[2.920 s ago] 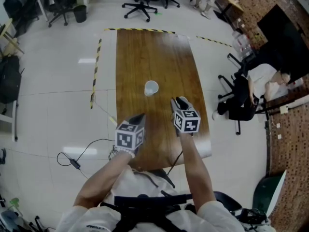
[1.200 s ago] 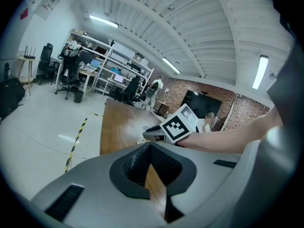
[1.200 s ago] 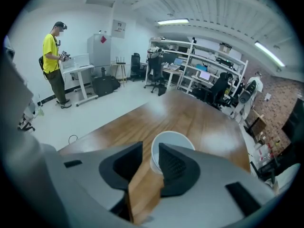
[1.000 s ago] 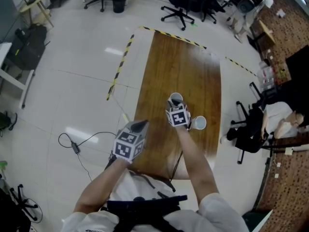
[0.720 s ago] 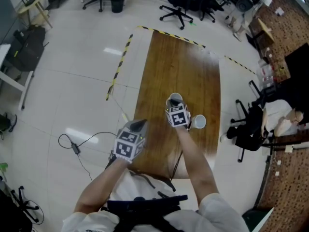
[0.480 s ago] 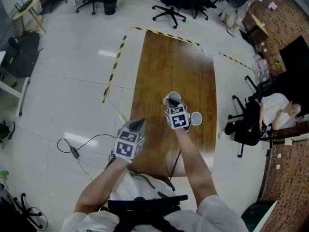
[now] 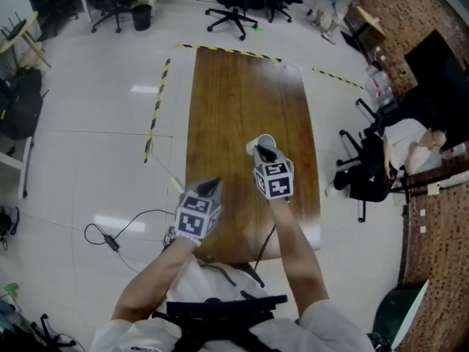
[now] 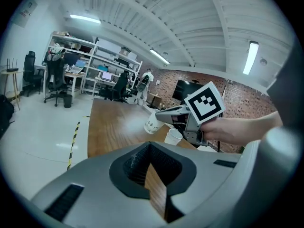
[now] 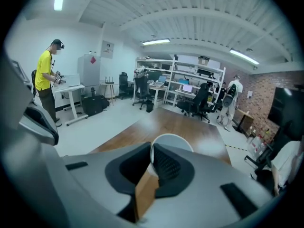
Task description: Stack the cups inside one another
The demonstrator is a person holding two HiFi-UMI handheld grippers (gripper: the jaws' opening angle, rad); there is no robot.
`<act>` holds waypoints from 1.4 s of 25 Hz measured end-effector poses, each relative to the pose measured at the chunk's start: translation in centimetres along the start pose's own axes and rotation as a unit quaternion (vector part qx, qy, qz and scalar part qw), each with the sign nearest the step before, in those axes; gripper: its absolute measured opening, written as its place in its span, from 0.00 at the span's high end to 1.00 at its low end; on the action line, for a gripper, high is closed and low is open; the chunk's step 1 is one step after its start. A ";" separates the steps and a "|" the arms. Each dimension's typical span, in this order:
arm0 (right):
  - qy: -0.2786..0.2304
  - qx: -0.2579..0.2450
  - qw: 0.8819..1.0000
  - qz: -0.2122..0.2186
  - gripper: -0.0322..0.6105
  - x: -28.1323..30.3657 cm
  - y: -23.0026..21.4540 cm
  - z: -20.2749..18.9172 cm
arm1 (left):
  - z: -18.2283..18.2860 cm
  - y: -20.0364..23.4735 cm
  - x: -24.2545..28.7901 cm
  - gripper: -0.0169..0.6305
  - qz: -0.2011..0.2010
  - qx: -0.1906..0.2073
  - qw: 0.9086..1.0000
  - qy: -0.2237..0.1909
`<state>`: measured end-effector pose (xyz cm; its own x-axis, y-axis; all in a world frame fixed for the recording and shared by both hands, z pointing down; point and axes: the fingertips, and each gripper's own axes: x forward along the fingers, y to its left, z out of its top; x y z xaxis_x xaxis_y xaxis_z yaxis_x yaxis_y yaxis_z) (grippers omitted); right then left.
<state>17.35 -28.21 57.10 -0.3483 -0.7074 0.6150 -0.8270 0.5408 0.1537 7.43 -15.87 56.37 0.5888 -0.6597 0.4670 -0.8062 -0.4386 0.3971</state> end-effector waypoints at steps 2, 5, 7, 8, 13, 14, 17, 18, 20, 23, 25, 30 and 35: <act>-0.008 0.012 1.000 -0.011 0.91 -1.3 -1.1 0.0 | 0.1 -0.7 0.3 0.98 -0.010 0.007 1.000 0.003; -0.019 0.034 0.999 -0.027 0.91 -3.3 -2.7 -0.3 | -0.1 -2.0 0.7 0.98 -0.025 0.016 1.000 0.007; -0.020 0.040 0.998 -0.038 0.91 -4.5 -3.6 -0.8 | -0.2 -2.9 1.0 0.98 -0.035 0.024 0.999 0.011; -0.019 0.042 0.998 -0.043 0.91 -5.0 -4.0 -1.2 | -0.2 -3.3 1.2 0.98 -0.040 0.027 0.999 0.012; -0.021 0.056 0.996 -0.071 0.91 -7.4 -6.1 -2.3 | -0.2 -5.5 1.9 0.98 -0.065 0.042 0.997 0.020; -0.022 0.058 0.995 -0.076 0.91 -7.8 -6.5 -2.5 | -0.2 -5.8 2.1 0.98 -0.069 0.045 0.996 0.022; -0.021 0.066 0.994 -0.089 0.91 -8.8 -7.5 -3.1 | -0.2 -6.7 2.5 0.98 -0.079 0.052 0.995 0.026; -0.020 0.068 0.993 -0.093 0.91 -9.1 -7.8 -3.4 | -0.2 -7.0 2.6 0.98 -0.083 0.054 0.995 0.028; -0.016 0.071 0.992 -0.099 0.91 -9.6 -8.3 -4.1 | -0.4 -7.5 2.7 0.98 -0.088 0.058 0.994 0.030; -0.010 0.077 0.992 -0.104 0.91 -9.9 -8.8 -5.4 | -0.7 -8.0 3.1 0.98 -0.094 0.063 0.993 0.033; -0.003 0.077 0.992 -0.103 0.91 -9.7 -8.9 -6.1 | -0.9 -8.3 3.3 0.98 -0.097 0.063 0.993 0.034; 0.017 0.073 0.993 -0.093 0.91 -8.7 -8.7 -7.6 | -1.0 -8.6 3.6 0.98 -0.096 0.059 0.993 0.036; 0.034 0.060 0.994 -0.081 0.91 -7.4 -8.4 -8.2 | -0.5 -7.9 3.6 0.98 -0.085 0.052 0.994 0.037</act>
<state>30.48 -23.80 57.56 -0.1790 -0.7466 0.6408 -0.9177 0.3614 0.1648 16.00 -14.47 55.35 0.7167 -0.5261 0.4578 -0.6940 -0.6026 0.3939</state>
